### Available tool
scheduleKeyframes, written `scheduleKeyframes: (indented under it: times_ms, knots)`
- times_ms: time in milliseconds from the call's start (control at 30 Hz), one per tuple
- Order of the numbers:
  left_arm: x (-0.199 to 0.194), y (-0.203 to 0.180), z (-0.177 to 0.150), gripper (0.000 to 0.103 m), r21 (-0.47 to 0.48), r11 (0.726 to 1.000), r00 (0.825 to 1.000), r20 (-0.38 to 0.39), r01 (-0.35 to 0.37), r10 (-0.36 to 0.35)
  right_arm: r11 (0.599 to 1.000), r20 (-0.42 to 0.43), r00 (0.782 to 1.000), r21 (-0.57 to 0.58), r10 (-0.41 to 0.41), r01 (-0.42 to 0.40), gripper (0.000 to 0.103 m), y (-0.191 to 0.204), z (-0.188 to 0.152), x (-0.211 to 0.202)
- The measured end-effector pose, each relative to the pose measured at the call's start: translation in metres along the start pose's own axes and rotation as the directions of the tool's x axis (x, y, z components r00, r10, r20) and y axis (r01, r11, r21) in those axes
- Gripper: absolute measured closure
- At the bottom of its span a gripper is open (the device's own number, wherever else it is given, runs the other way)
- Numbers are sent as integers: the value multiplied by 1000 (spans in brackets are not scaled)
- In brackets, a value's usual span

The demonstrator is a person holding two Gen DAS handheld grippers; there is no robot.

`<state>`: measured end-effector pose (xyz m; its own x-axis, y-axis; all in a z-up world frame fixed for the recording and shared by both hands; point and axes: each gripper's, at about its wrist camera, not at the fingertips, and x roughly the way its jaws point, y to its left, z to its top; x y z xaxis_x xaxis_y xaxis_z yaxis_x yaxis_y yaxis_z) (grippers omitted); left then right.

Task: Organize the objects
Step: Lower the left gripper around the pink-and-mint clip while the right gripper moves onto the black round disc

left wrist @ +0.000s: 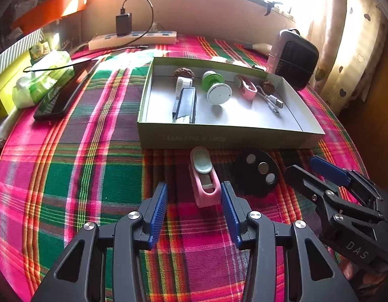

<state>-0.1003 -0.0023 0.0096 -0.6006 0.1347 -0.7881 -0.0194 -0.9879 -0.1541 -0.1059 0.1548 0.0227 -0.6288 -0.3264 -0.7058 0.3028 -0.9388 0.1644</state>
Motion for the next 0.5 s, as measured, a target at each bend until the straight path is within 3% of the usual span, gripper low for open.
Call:
scheduleKeyframes:
  times_ms: [500]
  knots:
    - [10,8,13,62,26,1000,1000,19,-9,8,999,-29,1000,-52,13,-14,43,18,0,7]
